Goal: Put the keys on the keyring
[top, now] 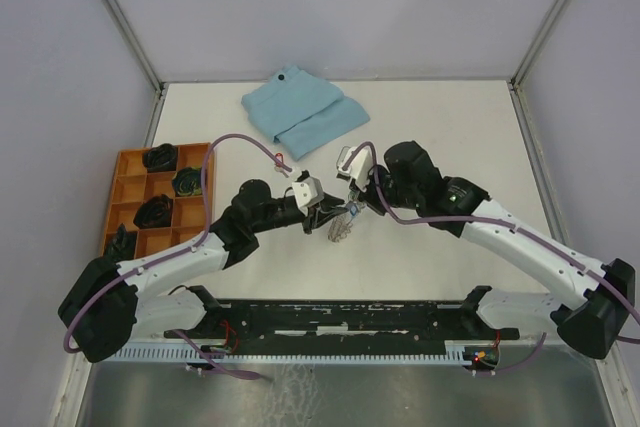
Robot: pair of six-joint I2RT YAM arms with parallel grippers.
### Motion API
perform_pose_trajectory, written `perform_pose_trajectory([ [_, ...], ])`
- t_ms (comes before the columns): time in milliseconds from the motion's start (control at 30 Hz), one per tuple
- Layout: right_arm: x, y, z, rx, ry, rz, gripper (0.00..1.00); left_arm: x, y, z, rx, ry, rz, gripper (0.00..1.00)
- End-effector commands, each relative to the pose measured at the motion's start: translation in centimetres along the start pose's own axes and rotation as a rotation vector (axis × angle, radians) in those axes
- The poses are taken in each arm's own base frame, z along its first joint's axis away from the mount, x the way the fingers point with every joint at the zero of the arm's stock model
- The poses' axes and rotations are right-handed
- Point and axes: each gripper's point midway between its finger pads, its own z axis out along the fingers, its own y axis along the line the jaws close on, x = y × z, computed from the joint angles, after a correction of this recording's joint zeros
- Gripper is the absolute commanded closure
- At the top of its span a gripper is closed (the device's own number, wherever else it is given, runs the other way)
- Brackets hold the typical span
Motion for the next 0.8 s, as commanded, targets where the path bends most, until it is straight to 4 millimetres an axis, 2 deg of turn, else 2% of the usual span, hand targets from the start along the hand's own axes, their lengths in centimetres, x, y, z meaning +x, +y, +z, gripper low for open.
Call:
perform_pose_trajectory([
  [0,-3.1,-1.4,-0.9,0.071,-0.057,0.023,0.99,-2.5,0.6,-0.1,-0.053,-0.086,-0.057,0.71],
  [233,-3.2,-1.5,-0.6,0.090,-0.028,0.060,0.99,-2.9,0.7,0.5,-0.052,-0.103,-0.079,0.73],
  [467,-3.5,-1.4,-0.9,0.091,-0.029,0.062,0.99,-2.0,1.0,1.1,-0.046,-0.054,-0.080,0.73],
  [633,-3.4,-0.9,-1.3,0.066,-0.037,0.012,0.99,-1.7,1.6,0.3,-0.055,-0.034,-0.017,0.72],
  [767,-3.4,-0.3,-1.7,0.029,-0.051,-0.038,0.99,-2.1,1.2,0.0,0.024,-0.022,0.042,0.71],
])
